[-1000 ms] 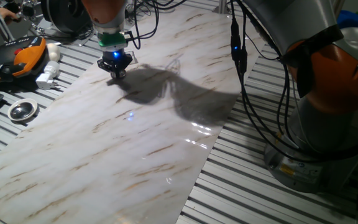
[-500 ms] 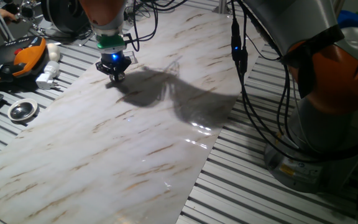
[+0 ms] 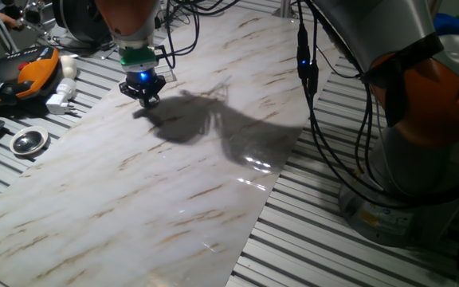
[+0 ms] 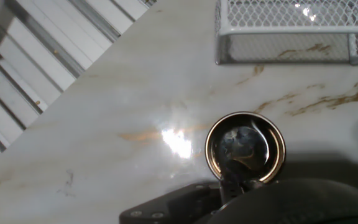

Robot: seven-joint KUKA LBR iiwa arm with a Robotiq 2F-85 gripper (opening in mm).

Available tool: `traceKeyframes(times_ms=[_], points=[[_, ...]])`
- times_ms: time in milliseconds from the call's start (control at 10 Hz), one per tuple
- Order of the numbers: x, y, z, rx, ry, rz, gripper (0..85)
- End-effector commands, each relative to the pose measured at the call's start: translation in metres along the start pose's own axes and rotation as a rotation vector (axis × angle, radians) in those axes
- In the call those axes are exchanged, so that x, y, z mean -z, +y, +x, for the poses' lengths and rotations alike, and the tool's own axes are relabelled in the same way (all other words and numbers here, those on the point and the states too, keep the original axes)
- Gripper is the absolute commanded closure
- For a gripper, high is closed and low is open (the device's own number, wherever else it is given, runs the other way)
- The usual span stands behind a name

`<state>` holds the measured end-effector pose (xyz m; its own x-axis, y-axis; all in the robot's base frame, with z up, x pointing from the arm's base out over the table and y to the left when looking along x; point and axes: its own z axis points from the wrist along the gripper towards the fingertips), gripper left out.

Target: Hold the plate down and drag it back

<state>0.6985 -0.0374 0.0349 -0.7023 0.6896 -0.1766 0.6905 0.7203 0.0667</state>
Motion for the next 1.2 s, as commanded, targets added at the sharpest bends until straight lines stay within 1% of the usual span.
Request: traceKeyframes(times_ms=[0,200,300,600,700,800,1100], points=[[0.001,0.0,-0.001,0.001,-0.004,0.004,85.0],[0.0,-0.003,-0.008,0.012,-0.009,0.008,85.0],[-0.003,-0.006,-0.01,0.021,-0.012,0.003,85.0],[-0.003,-0.006,-0.013,0.029,-0.023,0.015,85.0],[-0.002,-0.006,-0.015,0.034,-0.039,0.027,85.0],[-0.002,-0.006,-0.017,0.038,-0.047,0.034,85.0],[-0.007,-0.007,-0.018,0.04,-0.039,0.023,85.0]])
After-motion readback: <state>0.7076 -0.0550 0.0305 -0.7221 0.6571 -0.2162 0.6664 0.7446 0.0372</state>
